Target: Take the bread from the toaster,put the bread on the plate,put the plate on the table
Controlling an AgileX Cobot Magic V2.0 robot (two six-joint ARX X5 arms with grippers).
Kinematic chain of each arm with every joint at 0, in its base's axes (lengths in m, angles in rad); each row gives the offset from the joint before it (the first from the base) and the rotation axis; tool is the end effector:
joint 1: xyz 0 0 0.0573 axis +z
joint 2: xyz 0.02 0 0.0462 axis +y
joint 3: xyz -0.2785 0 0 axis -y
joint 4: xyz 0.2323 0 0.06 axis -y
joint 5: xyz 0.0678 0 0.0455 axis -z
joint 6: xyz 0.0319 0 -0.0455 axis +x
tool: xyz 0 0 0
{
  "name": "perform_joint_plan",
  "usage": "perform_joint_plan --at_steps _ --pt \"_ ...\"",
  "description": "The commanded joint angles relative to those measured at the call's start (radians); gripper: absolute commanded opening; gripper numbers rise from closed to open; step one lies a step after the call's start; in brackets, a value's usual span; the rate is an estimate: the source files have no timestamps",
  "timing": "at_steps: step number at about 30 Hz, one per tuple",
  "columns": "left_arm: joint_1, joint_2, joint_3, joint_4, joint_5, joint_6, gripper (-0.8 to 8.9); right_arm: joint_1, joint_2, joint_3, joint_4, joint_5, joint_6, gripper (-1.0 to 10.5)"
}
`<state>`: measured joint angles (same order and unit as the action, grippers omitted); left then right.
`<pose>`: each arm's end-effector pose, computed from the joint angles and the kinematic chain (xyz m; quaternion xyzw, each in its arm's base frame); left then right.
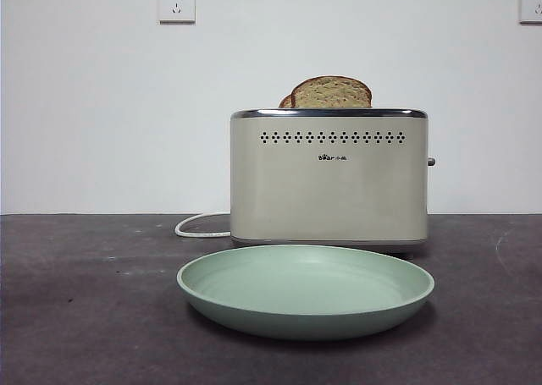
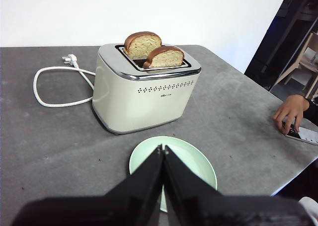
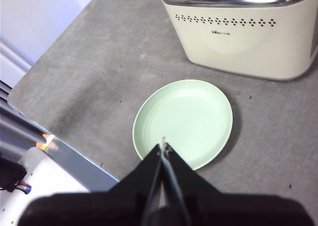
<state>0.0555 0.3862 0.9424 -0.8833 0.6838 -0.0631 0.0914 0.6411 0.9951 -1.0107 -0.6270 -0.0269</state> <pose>0.0163 -0.0193 0.3523 -0.0884 0.1614 -0.2999 0.9360 0.0661 0.0248 0.3497 0.0734 0.3065 0.3369 0.8872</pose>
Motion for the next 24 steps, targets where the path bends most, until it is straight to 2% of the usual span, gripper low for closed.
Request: perform_joint_plan --at_steps 1,5,7,8,10,11,12,24 --pt "-0.003 0.002 0.000 -0.001 0.003 0.015 -0.07 0.002 0.000 0.003 0.004 -0.002 -0.018 -0.1" --pt "-0.003 0.002 0.000 -0.001 0.007 0.015 0.01 0.002 0.000 0.003 0.004 -0.002 -0.018 0.4" --pt "-0.003 0.002 0.000 0.000 0.006 0.014 0.57 0.002 0.000 0.003 0.005 -0.002 -0.017 2.1" --pt "-0.003 0.003 0.000 0.000 0.006 0.013 1.54 0.002 0.000 0.003 0.005 -0.002 -0.015 3.2" --pt "-0.003 0.004 0.000 0.005 0.005 0.011 4.11 0.002 0.000 0.003 0.005 -0.002 -0.014 5.3" --pt "-0.003 0.005 0.000 0.009 0.005 0.011 5.31 0.002 0.000 0.003 0.005 -0.002 -0.014 5.9" --pt "-0.003 0.006 0.000 0.017 0.006 0.011 5.81 0.002 0.000 0.003 0.005 -0.002 -0.011 6.2" --pt "-0.010 0.101 0.001 0.154 0.059 0.012 5.82 0.002 0.000 0.003 0.007 0.000 -0.007 6.2"
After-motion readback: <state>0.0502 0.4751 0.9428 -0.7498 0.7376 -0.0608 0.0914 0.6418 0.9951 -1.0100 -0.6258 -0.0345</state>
